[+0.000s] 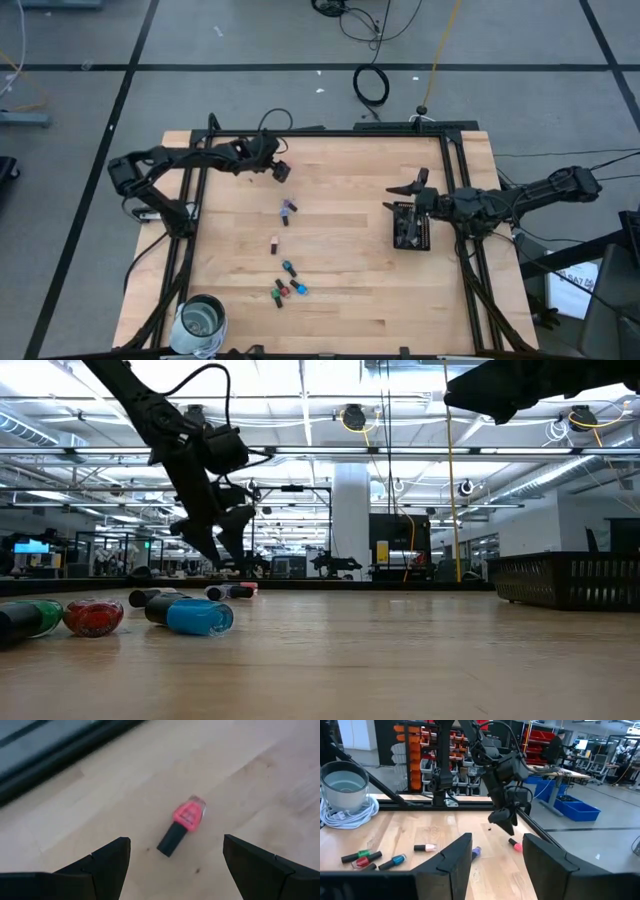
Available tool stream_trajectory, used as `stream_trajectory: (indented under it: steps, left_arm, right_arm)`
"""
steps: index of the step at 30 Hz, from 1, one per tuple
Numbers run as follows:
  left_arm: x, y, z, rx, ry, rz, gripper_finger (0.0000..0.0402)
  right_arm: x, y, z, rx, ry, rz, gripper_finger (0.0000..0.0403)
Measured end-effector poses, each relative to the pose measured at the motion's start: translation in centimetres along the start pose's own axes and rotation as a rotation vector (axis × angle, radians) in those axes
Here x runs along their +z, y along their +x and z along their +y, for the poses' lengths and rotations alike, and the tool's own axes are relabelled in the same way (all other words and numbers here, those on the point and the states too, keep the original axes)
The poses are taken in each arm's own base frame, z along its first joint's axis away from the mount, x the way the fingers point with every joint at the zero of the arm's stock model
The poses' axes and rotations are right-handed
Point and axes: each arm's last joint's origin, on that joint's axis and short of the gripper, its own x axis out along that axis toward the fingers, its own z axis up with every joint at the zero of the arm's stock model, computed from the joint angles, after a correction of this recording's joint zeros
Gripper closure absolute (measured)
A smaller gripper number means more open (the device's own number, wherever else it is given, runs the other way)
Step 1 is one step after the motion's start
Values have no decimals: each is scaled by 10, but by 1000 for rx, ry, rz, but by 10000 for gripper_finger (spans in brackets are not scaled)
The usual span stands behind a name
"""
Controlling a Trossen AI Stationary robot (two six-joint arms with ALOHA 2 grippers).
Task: Pick & Place Nail Polish
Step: Put the light orange nail polish into the black basket
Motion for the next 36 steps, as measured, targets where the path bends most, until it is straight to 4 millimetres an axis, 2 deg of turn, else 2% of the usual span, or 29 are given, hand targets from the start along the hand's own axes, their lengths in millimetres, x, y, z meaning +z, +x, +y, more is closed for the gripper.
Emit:
stream_trajectory:
  steps: [8,17,20,23,29,36]
  left_arm:
    - [-13,28,-7,46,39,65,90]
    - [-18,41,-11,69,159,73,90]
    - [-18,44,-12,62,192,82,101]
    - [-19,45,-12,32,218,95,135]
    - [-21,45,-13,-2,255,110,229]
    - [-22,45,-14,-45,197,126,333]
  right_arm:
    - [1,0,0,0,-12,-6,236]
    - [1,0,0,0,1,-7,236]
    - [1,0,0,1,6,-5,236]
    - [0,0,0,1,6,-4,236]
    - [0,0,0,2,11,1,236]
    - [0,0,1,34,52,-1,236]
